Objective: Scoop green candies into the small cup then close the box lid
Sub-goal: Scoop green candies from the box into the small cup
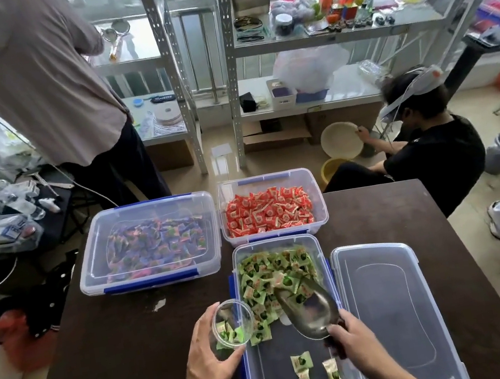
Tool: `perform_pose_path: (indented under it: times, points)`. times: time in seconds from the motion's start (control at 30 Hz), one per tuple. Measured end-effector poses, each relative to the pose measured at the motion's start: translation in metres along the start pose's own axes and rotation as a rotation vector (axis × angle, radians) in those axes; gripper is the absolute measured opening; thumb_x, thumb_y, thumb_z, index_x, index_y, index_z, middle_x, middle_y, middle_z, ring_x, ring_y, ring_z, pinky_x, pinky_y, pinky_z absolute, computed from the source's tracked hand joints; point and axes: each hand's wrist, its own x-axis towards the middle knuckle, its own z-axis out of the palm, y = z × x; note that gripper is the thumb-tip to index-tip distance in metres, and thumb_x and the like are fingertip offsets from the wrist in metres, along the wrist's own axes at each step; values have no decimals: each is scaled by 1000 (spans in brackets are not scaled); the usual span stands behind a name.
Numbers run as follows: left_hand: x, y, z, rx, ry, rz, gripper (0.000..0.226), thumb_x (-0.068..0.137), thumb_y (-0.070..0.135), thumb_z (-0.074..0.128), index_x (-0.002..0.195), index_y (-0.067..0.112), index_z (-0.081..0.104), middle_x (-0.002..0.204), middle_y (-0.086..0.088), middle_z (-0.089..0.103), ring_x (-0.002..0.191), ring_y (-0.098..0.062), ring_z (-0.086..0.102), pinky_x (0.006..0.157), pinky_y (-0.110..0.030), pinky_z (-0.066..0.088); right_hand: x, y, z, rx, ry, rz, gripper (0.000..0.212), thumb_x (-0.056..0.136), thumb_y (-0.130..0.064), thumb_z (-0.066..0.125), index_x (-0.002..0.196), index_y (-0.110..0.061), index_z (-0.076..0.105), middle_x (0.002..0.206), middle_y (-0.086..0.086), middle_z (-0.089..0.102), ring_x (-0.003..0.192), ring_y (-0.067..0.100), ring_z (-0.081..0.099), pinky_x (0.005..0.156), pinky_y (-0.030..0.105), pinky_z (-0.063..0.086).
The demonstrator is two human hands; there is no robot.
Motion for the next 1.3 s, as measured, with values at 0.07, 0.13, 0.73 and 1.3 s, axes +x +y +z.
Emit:
perform_pose_path:
  times: [0.07,0.13,0.73,1.3]
  points:
    - [1,4,0,32,-15,31,95,69,22,95,144,50,44,140,30,50,132,0,53,112,-24,45,-10,-25,-14,-152,-97,-109,22,94,-3,52,103,-18,65,65,6,68,54,10,57,54,27,47]
    - [2,7,1,45,-36,48,93,69,25,93,146,46,44,142,27,50,133,-5,53,112,-39,49,-20,-53,-23,-377,-171,-207,23,91,-13,53,104,-26,66,70,5,71,56,7,58,58,27,48]
    - [-6,16,13,58,119,52,100,68,26,96,148,45,40,143,23,50,135,-10,52,110,-36,51,-73,-138,-1,-1193,-24,-700,54,102,-41,39,150,-38,13,110,-10,64,101,18,61,63,35,46]
    - [-16,-8,1,-42,87,-60,92,67,27,97,142,42,44,137,15,59,127,-9,60,107,-25,49,46,32,30,-199,-414,456,25,102,-22,51,84,-6,57,59,3,53,42,10,39,37,20,27]
